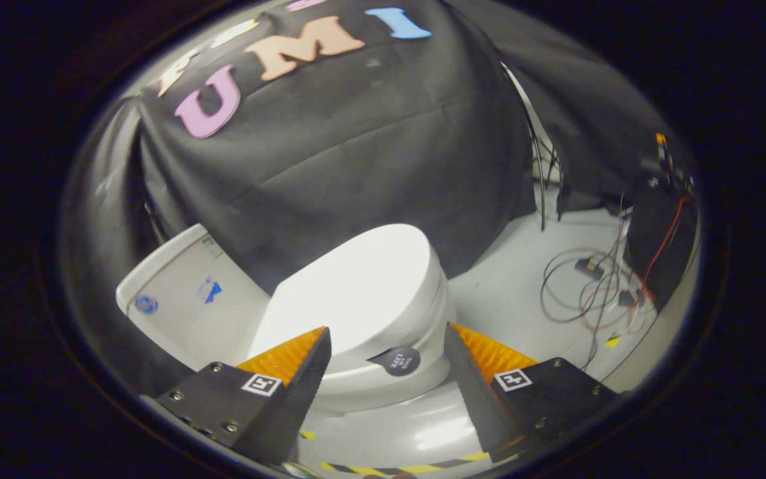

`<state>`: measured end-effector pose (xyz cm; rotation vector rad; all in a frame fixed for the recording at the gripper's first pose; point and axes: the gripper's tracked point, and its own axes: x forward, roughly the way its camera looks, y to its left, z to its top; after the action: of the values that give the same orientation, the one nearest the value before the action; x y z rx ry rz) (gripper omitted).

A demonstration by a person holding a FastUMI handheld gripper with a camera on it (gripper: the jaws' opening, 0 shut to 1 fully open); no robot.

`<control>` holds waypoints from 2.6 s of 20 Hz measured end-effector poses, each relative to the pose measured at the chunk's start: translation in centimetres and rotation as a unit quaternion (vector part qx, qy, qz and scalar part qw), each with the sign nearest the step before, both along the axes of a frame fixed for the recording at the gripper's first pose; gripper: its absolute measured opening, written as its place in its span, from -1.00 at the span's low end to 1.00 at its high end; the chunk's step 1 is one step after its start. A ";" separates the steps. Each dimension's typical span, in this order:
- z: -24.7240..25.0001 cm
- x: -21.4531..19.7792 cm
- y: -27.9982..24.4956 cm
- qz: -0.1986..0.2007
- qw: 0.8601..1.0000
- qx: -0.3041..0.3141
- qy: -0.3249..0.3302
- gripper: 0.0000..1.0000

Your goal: Open the toilet lid.

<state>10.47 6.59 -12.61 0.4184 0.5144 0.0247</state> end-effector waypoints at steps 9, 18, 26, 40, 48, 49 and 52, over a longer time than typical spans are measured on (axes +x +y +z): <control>-6.3 1.1 -1.7 -0.070 0.975 0.173 0.121 0.94; -9.7 3.2 -0.9 -0.068 0.957 0.229 0.162 0.76; -10.4 4.0 1.3 -0.049 0.954 0.243 0.167 -0.62; -7.8 3.7 2.7 -0.046 0.955 0.239 0.168 -0.97; -5.8 2.9 4.0 -0.028 0.955 0.226 0.187 -0.97; -5.5 3.1 4.1 -0.026 0.956 0.225 0.186 -0.97; -4.2 2.8 4.2 -0.007 0.966 0.190 0.173 -0.97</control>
<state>13.30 10.76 -16.77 0.8090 0.8568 0.0378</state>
